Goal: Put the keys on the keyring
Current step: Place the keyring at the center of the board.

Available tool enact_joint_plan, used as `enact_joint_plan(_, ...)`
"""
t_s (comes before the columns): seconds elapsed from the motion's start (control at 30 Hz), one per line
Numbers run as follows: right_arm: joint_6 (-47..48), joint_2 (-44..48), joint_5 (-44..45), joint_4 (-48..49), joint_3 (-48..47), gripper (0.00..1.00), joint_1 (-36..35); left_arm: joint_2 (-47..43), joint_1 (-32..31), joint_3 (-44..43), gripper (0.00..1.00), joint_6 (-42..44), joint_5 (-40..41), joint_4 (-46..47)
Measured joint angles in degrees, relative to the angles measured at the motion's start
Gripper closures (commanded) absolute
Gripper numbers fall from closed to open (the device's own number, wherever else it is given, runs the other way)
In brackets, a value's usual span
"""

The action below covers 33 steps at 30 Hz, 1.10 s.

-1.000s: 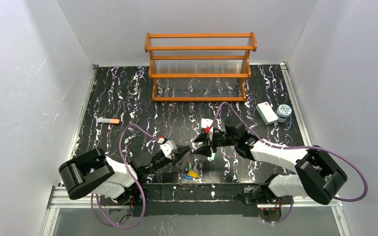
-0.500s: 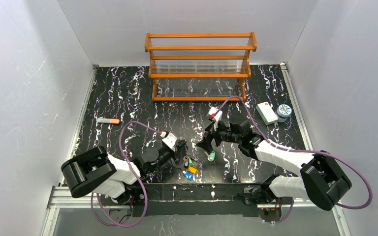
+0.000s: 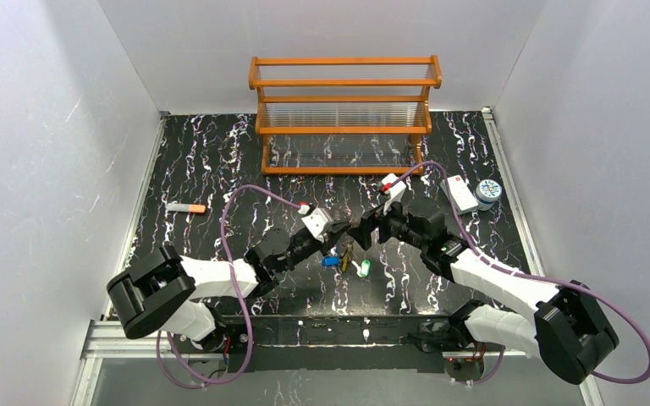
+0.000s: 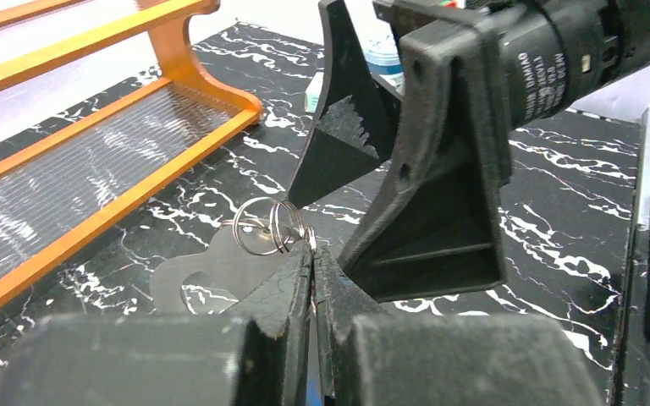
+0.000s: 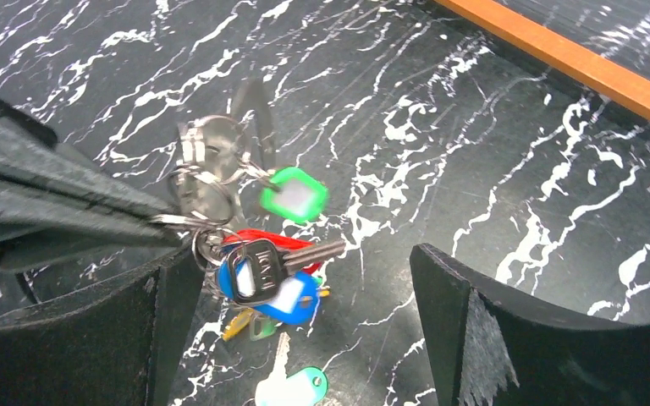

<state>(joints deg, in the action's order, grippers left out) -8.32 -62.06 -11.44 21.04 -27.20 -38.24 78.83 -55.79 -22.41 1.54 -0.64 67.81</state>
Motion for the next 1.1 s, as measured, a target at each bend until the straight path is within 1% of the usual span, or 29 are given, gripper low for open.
enact_joint_plan(0.1, -0.85, 0.15, 2.27, -1.4, 0.0, 0.01, 0.13, 0.83, 0.0, -0.81, 1.0, -0.79, -0.9, 0.07)
enact_joint_plan(0.2, -1.29, 0.13, 3.13, -2.95, 0.0, 0.01, 0.13, 1.25, 0.0, 1.27, 1.0, -3.04, 0.94, 1.25)
enact_joint_plan(0.43, -3.43, -2.54, 4.5, -5.73, -0.96, 0.01, 0.37, 0.55, 0.0, 13.7, 1.0, -8.04, 6.51, 10.29)
enact_joint_plan(0.53, -3.96, -3.91, 4.35, -6.62, -1.6, 0.01, 0.42, -2.29, 0.0, 19.15, 1.0, -9.49, 8.74, 10.6)
enact_joint_plan(0.57, -4.04, -4.2, 4.11, -6.86, -1.64, 0.01, 0.42, -3.32, 0.0, 20.76, 0.95, -9.73, 9.44, 9.73)
enact_joint_plan(0.6, -4.22, -4.44, 3.72, -7.15, -1.64, 0.01, 0.42, -4.31, 0.0, 21.79, 0.82, -9.97, 10.05, 8.74)
enact_joint_plan(0.7, -4.59, -5.73, 2.16, -7.96, -2.08, 0.01, 0.42, -10.03, 0.0, 21.92, 0.24, -10.25, 12.22, 3.58)
enact_joint_plan(0.73, -4.72, -6.47, 1.51, -8.22, -2.54, 0.01, 0.42, -12.94, -0.02, 21.92, 0.12, -10.43, 12.94, 1.9)
enact_joint_plan(0.77, -4.85, -7.28, 0.7, -8.52, -3.1, 0.01, 0.48, -15.5, -0.02, 21.9, 0.05, -10.51, 13.7, 0.22)
enact_joint_plan(0.8, -4.94, -8.07, 0.09, -8.81, -3.67, 0.01, 0.5, -18.91, -0.02, 21.86, 0.02, -11.5, 15.04, -2.73)
enact_joint_plan(0.87, -4.98, -10.54, -2.16, -9.64, -5.55, 0.01, 0.63, -25.24, -0.02, 21.27, 0.02, -13.27, 18.34, -10.16)
enact_joint_plan(0.93, -4.98, -13.29, -4.55, -10.43, -7.43, 0.01, 0.68, -30.01, -0.02, 18.95, 0.02, -15.8, 22.6, -19.67)
enact_joint_plan(1.0, -5.01, -16.22, -6.78, -11.08, -9.25, 0.02, 0.68, -32.7, -0.02, 15.87, 0.02, -19.54, 26.99, -28.85)
enact_joint_plan(1.1, -4.98, -20.85, -9.18, -12.2, -12.07, 0.09, 0.68, -34.01, 0.0, 11.58, 0.02, -26.53, 32.04, -40.81)
